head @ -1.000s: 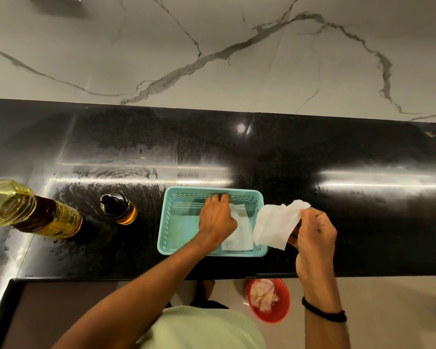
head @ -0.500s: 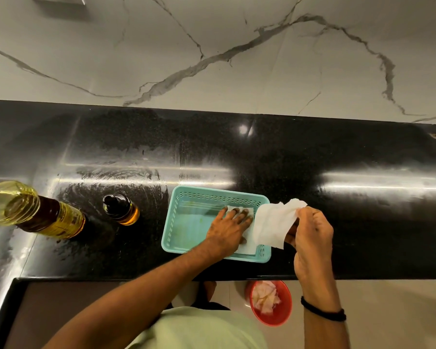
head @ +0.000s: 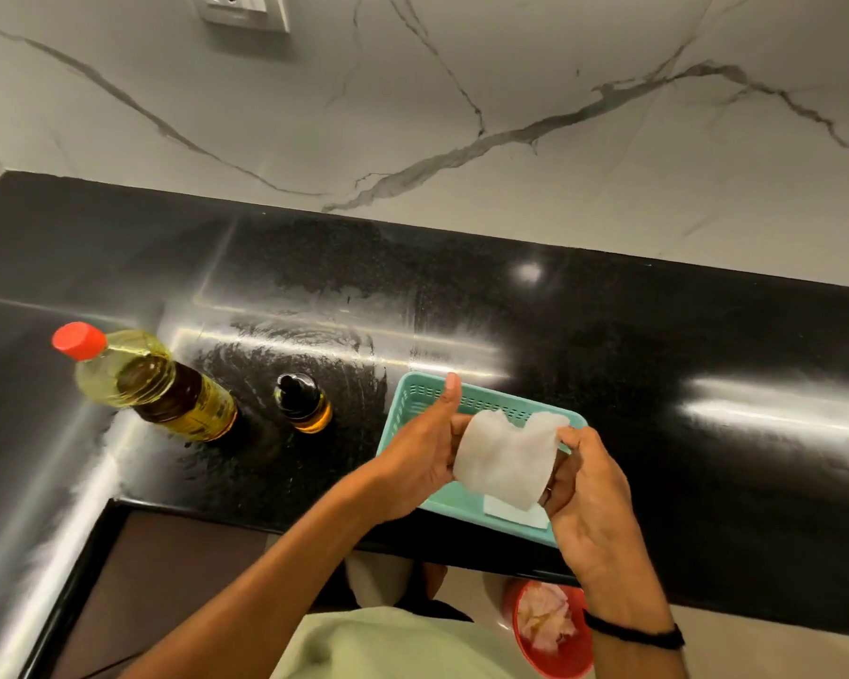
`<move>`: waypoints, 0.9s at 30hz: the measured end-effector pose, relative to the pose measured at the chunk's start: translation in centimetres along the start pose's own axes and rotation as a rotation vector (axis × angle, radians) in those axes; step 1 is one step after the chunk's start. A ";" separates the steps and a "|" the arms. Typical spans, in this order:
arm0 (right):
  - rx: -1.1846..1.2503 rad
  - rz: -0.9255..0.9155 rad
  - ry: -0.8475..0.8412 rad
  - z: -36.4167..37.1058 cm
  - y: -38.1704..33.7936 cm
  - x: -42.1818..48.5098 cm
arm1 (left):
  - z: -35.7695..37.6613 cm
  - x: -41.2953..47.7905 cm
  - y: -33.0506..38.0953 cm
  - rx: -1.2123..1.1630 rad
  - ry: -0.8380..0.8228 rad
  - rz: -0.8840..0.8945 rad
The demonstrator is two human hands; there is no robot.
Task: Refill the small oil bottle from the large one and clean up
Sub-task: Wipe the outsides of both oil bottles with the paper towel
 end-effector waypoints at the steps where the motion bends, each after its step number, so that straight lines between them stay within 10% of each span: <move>1: -0.014 0.004 -0.015 0.9 0.4 0.1 | -1.1 -1.0 0.6 -0.023 0.048 0.036; 10: -0.324 -0.147 -0.309 11.6 2.4 -3.2 | -9.6 -9.3 4.6 0.014 0.352 0.460; 20: 0.019 0.443 -0.465 22.0 11.7 -8.7 | -18.3 -16.4 5.2 0.027 0.534 0.532; 27: 0.035 0.264 -0.389 26.7 15.0 -10.1 | -23.3 -20.8 6.9 0.202 0.565 0.549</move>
Point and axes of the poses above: each hand's wrist, its own x-axis towards the middle knuckle, its own z-axis out of the palm, y = z × x, the point moved 10 cm from there along x, towards the middle knuckle, and after that the axes turned 6 degrees about -x, right-handed, at the moved point
